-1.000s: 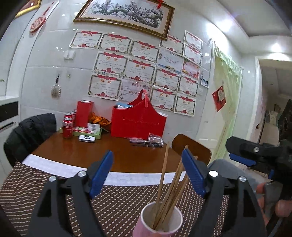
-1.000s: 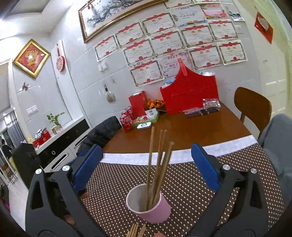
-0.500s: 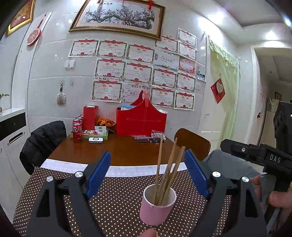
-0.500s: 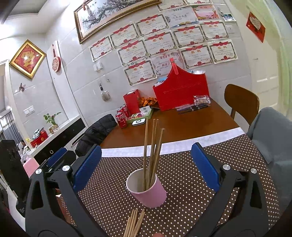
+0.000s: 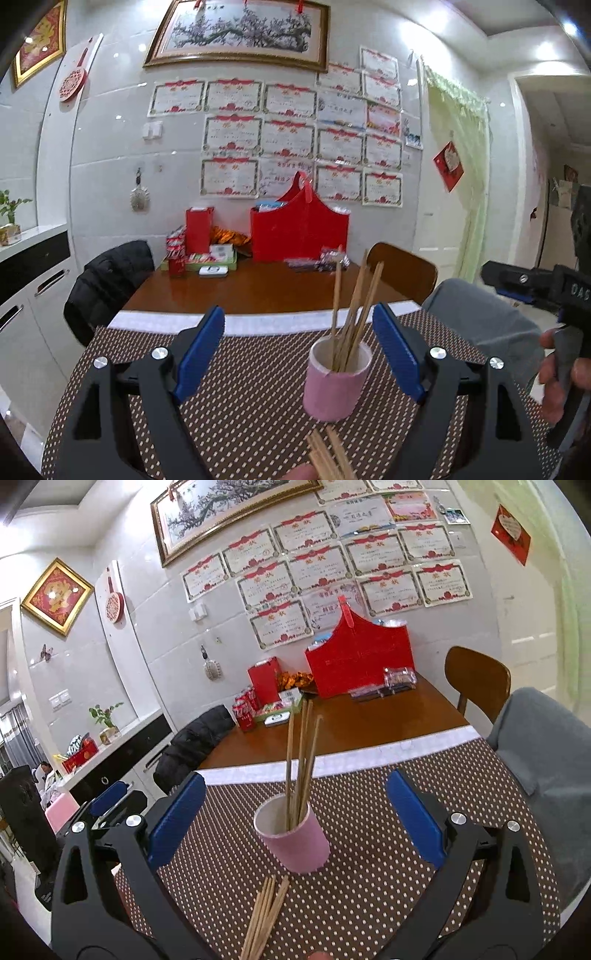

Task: Organize utensils
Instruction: 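Move both open tools back down to the chopstick pile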

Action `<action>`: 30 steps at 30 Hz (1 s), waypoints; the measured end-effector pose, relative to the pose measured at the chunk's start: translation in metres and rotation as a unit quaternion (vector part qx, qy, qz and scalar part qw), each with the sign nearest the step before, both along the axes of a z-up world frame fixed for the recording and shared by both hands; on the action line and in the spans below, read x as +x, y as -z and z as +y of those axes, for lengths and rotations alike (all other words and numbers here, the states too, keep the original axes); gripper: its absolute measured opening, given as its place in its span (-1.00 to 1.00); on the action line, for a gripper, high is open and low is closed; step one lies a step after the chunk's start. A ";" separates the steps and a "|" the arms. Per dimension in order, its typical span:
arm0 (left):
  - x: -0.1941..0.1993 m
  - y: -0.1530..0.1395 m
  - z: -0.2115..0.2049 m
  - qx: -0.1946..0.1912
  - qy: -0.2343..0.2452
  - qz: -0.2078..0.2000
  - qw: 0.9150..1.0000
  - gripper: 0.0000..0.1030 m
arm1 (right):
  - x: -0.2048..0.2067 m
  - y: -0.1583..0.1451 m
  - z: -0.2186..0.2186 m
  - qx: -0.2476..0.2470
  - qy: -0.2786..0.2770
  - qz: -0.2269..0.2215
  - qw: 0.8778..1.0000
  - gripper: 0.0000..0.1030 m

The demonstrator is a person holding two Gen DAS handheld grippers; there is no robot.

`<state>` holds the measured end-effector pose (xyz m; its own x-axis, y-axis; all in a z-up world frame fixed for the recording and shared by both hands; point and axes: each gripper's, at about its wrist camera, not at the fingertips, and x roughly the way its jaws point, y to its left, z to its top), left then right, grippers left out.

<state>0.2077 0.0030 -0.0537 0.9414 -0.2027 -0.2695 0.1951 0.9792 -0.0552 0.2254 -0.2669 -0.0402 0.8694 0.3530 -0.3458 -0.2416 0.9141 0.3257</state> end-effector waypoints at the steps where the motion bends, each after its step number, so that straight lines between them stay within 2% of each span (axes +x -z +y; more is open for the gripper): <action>1: 0.000 0.007 0.003 -0.001 -0.003 0.013 1.000 0.58 | -0.002 0.003 0.000 -0.003 -0.001 0.005 1.000 0.88; 5: 0.002 0.027 0.010 -0.001 -0.006 0.051 0.999 0.58 | -0.009 0.020 0.002 -0.016 -0.003 0.029 0.999 0.88; 11: 0.000 0.068 0.005 0.035 -0.004 0.110 0.993 0.58 | -0.013 0.062 0.012 -0.036 -0.020 0.089 0.995 0.88; 16: -0.005 0.108 0.004 0.050 0.002 0.179 0.983 0.58 | -0.019 0.110 0.027 -0.072 -0.047 0.152 0.985 0.88; 19: -0.009 0.126 0.001 0.070 0.004 0.207 0.976 0.58 | -0.021 0.138 0.035 -0.101 -0.053 0.188 0.976 0.88; 21: -0.012 0.135 -0.001 0.082 0.008 0.221 0.972 0.58 | -0.022 0.149 0.037 -0.102 -0.061 0.203 0.972 0.88; 25: -0.017 0.152 -0.005 0.102 0.016 0.250 0.963 0.58 | -0.025 0.159 0.037 -0.105 -0.067 0.214 0.969 0.88; 30: -0.014 0.169 -0.010 0.097 0.032 0.289 0.952 0.58 | -0.025 0.161 0.032 -0.101 -0.064 0.217 0.969 0.88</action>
<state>0.1938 -0.0068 -0.2229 0.6116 -0.1477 -0.7773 0.2464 0.9691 0.0097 0.2004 -0.2347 -0.2009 0.5810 0.3352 -0.7417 -0.2378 0.9414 0.2391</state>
